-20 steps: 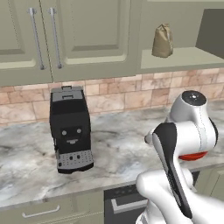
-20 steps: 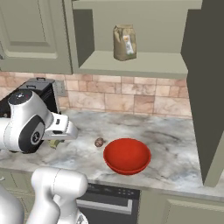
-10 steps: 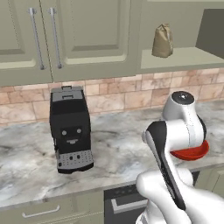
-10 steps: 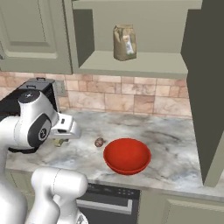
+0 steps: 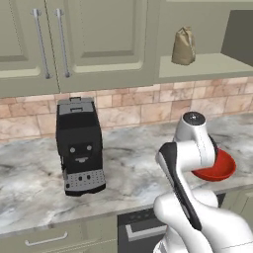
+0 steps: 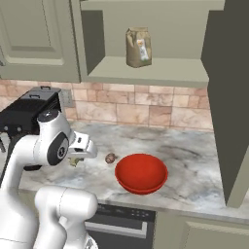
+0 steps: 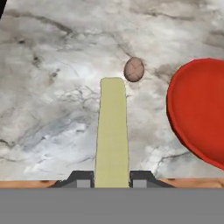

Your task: Pick the egg and butter from the fridge and place them by the bowl for mixing.

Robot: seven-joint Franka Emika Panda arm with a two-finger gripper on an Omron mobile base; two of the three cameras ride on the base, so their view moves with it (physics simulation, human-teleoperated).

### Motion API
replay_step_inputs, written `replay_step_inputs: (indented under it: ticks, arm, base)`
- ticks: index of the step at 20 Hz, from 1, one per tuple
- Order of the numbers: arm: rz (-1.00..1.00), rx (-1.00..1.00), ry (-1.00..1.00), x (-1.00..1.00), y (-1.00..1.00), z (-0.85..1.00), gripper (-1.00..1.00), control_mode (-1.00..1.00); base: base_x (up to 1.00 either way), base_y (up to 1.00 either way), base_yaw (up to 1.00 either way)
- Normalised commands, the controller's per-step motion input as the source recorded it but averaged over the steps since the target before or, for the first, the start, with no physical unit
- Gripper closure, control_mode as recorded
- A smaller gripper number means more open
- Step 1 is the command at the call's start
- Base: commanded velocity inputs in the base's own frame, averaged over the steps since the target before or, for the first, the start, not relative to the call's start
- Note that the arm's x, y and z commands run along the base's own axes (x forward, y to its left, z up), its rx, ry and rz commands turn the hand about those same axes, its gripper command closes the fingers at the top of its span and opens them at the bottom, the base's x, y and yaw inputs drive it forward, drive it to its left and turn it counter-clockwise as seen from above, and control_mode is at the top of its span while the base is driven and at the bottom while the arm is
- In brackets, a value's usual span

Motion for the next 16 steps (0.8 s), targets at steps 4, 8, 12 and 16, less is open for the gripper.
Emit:
replay_step_inputs:
  ticks: [4,8,12,16]
  arm:
    - [0.00,-0.04,0.07,0.22,-0.15,-0.57,1.00,-1.00]
    - [0.00,-0.04,0.16,0.25,-0.19,-0.49,1.00,-1.00]
    - [0.00,-0.05,0.14,0.35,-0.07,-0.45,1.00,-1.00]
    - [0.04,0.00,0.11,0.41,-0.02,-0.29,1.00,-1.00]
  base:
    - [0.00,0.00,0.00]
    - [0.00,0.00,0.00]
    - [0.00,0.00,0.00]
    - [0.00,0.00,0.00]
